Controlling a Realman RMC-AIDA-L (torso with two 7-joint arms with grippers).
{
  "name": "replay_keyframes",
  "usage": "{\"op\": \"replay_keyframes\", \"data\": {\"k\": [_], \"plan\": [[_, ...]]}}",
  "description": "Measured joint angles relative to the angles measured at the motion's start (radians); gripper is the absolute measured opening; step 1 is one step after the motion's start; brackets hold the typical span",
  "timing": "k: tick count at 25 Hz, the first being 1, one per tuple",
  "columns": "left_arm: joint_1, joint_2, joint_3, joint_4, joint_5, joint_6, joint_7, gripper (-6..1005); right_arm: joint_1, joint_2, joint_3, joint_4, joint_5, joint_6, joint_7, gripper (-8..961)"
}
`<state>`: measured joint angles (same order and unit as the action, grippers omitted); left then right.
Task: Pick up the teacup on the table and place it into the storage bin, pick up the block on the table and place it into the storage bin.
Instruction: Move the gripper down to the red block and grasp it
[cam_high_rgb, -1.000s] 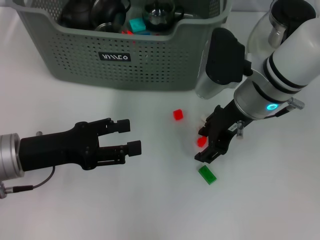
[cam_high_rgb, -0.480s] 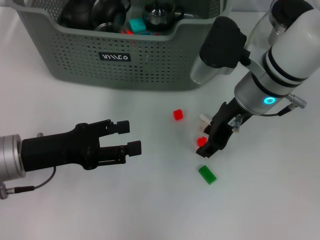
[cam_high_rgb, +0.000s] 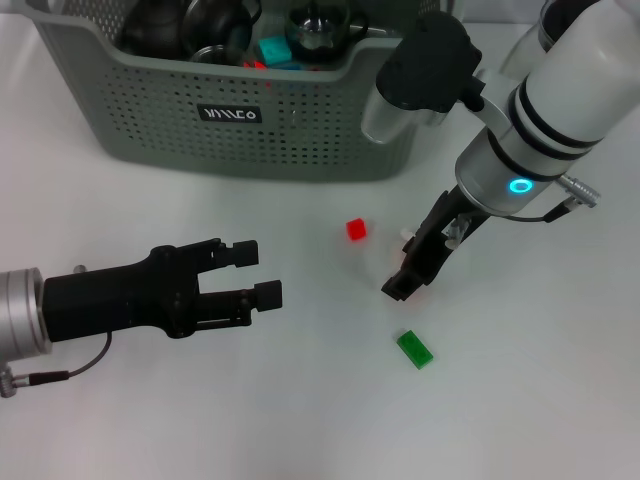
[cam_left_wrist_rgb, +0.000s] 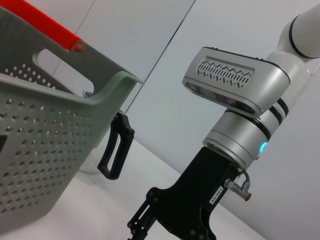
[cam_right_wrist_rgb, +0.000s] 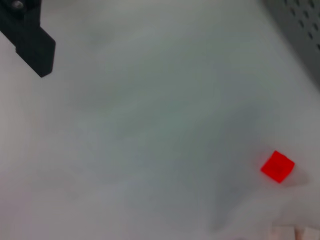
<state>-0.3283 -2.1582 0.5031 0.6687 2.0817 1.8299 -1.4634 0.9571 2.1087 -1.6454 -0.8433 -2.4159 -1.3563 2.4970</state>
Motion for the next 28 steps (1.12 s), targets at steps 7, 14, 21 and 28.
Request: {"op": "replay_keyframes", "data": {"k": [7, 14, 21, 28], "plan": [[-0.002, 0.0, 0.0, 0.0, 0.0, -0.001, 0.0, 833, 0.007, 0.002, -0.003, 0.009, 0.003, 0.002, 0.021, 625], [-0.012, 0.004, 0.0, -0.021, 0.001, -0.007, 0.002, 832, 0.008, 0.003, -0.071, 0.024, 0.011, 0.048, 0.019, 620], [-0.012, 0.005, 0.0, -0.023, 0.001, -0.008, 0.003, 832, 0.002, 0.005, -0.121, 0.024, 0.018, 0.077, 0.022, 615], [-0.012, 0.005, 0.0, -0.024, 0.002, -0.008, 0.003, 832, -0.001, 0.005, -0.121, 0.025, 0.023, 0.075, 0.022, 610]]}}
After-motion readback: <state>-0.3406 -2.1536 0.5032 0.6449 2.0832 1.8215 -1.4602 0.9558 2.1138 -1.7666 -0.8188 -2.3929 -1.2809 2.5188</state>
